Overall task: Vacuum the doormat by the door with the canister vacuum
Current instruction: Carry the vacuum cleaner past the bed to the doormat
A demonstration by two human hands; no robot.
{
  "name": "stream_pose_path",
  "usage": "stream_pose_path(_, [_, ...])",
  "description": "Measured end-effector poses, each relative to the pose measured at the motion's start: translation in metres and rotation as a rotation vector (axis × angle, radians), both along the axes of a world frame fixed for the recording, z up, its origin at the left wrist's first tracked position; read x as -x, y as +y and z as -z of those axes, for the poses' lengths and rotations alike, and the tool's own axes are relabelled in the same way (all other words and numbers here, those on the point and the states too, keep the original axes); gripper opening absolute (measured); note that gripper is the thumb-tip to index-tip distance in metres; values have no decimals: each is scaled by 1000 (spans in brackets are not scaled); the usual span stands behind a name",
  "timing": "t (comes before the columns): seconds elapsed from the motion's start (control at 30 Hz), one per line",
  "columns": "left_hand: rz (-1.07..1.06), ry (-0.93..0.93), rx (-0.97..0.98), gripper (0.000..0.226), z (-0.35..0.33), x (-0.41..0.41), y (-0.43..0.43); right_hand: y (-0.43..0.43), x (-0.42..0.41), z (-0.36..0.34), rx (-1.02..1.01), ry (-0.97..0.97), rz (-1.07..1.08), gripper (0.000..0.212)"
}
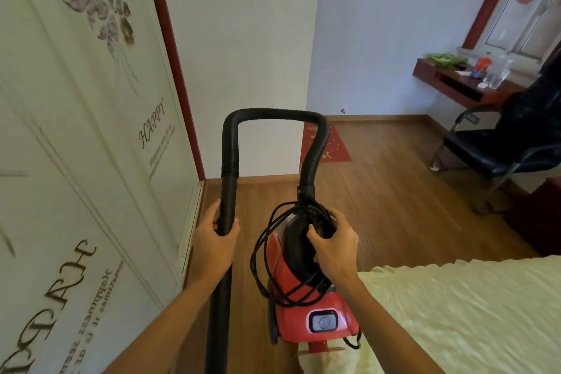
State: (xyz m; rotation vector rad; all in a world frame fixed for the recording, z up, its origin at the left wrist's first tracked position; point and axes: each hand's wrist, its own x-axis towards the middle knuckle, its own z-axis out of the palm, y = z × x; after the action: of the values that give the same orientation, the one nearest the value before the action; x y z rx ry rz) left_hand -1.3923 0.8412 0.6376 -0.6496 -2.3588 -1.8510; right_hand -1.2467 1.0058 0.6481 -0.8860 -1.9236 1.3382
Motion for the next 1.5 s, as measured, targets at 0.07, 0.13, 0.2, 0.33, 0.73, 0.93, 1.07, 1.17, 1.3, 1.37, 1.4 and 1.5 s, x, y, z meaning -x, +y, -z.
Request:
stream_pose_path(0.07, [-4, -5, 6, 49, 1, 17, 22, 21, 14, 0, -19, 11, 8, 32])
stream_pose_path(0.13, [5, 1, -2, 50, 1, 32, 41, 40, 27, 0, -51, 14, 22, 32])
stream_pose_path(0.2, [10, -7, 0, 50, -1, 45, 57, 56, 38, -2, -66, 15, 39, 36])
stream_pose_path(0.33, [21, -12, -1, 52, -5, 68, 82, 84, 61, -4, -60, 25, 57, 35])
stream_pose_path(0.73, [132, -4, 21, 48, 11, 190, 166, 160, 161, 2, -47, 33, 149, 31])
stream_pose_path(0.93, [173, 4, 43, 48, 15, 269, 204, 191, 237, 1, -57, 30, 216, 30])
stream_pose_path(1.07, [186, -5, 48, 52, 16, 317, 226, 209, 277, 0, -43, 36, 274, 30])
stream_pose_path(1.17, [215, -9, 54, 54, 16, 341, 238, 220, 301, -2, -51, 37, 312, 31])
stream_pose_path(1.3, [225, 0, 58, 57, 16, 369, 262, 240, 326, -3, -59, 37, 330, 27])
stream_pose_path(1.37, [226, -6, 54, 57, 17, 378, 275, 251, 336, -2, -67, 25, 338, 28])
stream_pose_path(1.4, [227, -16, 57, 58, 18, 383, 282, 256, 341, -3, -69, 25, 343, 27])
stream_pose_path(1.5, [237, -40, 61, 58, 20, 395, 303, 275, 352, -2, -70, 34, 350, 29])
